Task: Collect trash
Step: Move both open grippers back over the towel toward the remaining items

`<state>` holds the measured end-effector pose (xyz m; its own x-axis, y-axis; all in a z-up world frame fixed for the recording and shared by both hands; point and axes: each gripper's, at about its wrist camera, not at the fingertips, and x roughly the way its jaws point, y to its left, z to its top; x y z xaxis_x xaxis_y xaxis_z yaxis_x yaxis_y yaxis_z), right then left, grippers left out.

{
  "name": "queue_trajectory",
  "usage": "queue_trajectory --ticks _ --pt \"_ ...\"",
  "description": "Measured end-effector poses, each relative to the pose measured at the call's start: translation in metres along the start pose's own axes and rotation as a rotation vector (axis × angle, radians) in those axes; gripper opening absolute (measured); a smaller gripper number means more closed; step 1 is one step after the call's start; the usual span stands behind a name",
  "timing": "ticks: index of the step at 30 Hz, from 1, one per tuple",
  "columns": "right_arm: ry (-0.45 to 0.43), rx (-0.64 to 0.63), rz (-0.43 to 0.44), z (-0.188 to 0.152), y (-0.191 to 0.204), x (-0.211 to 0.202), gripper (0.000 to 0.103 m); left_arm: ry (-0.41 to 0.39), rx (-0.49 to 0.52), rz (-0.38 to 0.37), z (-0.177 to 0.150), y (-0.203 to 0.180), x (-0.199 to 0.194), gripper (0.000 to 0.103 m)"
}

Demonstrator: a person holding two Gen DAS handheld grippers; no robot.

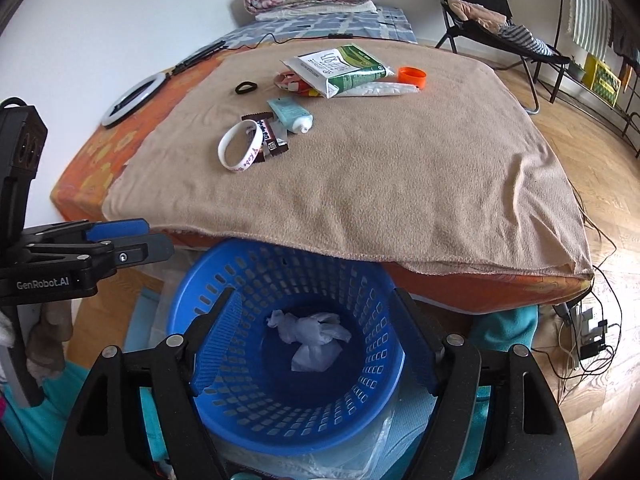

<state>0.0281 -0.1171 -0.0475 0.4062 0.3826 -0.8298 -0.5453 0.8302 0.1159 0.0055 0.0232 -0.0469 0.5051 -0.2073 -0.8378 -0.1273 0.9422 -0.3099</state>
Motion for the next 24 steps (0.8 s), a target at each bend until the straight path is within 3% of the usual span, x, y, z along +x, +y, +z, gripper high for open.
queue_trajectory --ticks 7,14,24 --pt "0.022 0.017 -0.009 0.005 -0.006 0.003 0.080 -0.022 -0.011 0.013 0.012 0.004 0.000 0.061" --pt "-0.059 0.013 0.019 0.008 -0.012 -0.002 0.080 -0.035 -0.038 0.022 0.027 0.013 0.002 0.061" --pt "-0.080 0.017 0.047 0.047 -0.024 0.004 0.080 -0.062 -0.113 0.052 0.062 0.042 0.009 0.061"
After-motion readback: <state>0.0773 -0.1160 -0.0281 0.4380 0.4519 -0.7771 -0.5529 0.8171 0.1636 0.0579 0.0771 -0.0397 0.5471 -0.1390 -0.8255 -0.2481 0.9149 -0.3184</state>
